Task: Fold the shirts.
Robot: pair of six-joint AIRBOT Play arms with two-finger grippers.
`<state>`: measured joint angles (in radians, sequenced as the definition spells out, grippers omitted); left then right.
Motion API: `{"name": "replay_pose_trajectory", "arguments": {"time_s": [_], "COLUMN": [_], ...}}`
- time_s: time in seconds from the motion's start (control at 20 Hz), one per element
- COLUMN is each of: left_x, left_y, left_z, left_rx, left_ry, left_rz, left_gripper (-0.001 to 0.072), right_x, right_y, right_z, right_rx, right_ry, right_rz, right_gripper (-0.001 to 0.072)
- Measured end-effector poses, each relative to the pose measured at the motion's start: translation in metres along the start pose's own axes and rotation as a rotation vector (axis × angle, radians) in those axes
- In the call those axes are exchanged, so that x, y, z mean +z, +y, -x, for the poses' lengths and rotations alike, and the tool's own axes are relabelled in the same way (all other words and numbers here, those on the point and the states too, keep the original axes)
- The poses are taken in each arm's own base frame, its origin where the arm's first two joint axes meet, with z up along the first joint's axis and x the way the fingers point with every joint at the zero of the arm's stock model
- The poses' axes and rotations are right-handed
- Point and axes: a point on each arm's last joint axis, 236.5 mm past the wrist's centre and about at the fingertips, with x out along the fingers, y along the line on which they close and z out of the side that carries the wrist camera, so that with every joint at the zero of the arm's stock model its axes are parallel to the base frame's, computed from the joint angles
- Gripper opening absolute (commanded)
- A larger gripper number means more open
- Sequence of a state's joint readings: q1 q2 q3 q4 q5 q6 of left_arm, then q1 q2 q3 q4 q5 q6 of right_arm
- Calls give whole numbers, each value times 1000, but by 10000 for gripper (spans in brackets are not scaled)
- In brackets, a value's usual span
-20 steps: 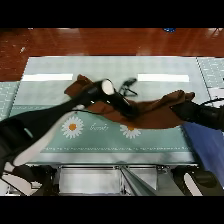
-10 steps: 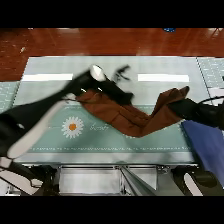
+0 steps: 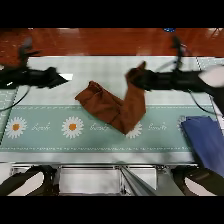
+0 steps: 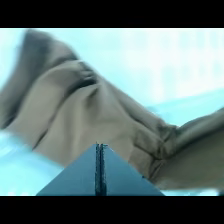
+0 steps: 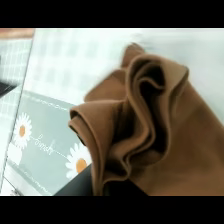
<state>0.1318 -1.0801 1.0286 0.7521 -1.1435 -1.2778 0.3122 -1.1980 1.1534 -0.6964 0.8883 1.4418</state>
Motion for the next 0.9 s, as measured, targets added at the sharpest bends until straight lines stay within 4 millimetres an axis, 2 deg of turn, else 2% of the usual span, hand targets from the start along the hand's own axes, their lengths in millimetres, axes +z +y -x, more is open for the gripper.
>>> {"name": "replay_pose_trajectory", "arguments": {"time_s": [0.15, 0.3, 0.35, 0.4, 0.45, 0.55, 0.65, 0.75, 0.8, 0.9], "left_x": [-20, -35, -37, -39, -40, -41, -42, -40, -37, -33], "left_y": [4, 4, 5, 5, 5, 5, 5, 7, 9, 10], "left_z": [30, 36, 36, 35, 34, 29, 22, 14, 10, 5], "left_rx": [24, 28, 30, 30, 29, 28, 26, 28, 27, 23], "left_ry": [-62, -74, -75, -76, -75, -71, -62, -62, -69, -78], "left_rz": [2, -2, -3, -4, -4, -8, -9, -4, 3, 18], "left_gripper": [24, 25, 25, 25, 25, 25, 25, 25, 25, 25], "right_x": [16, 16, 12, 5, -1, -16, -29, -36, -34, -24], "right_y": [8, 9, 9, 8, 8, 4, 4, 3, 2, 1], "right_z": [-67, -124, -139, -153, -166, -183, -187, -177, -166, -129], "right_rx": [38, 72, 81, 88, 92, 94, 102, 111, 111, 82], "right_ry": [59, 114, 134, 158, 179, 222, 274, 333, 353, 377], "right_rz": [2, -22, -30, -41, -48, -57, -61, -61, -53, -12], "right_gripper": [23, 24, 73, 253, 396, 417, 416, 412, 412, 412]}}
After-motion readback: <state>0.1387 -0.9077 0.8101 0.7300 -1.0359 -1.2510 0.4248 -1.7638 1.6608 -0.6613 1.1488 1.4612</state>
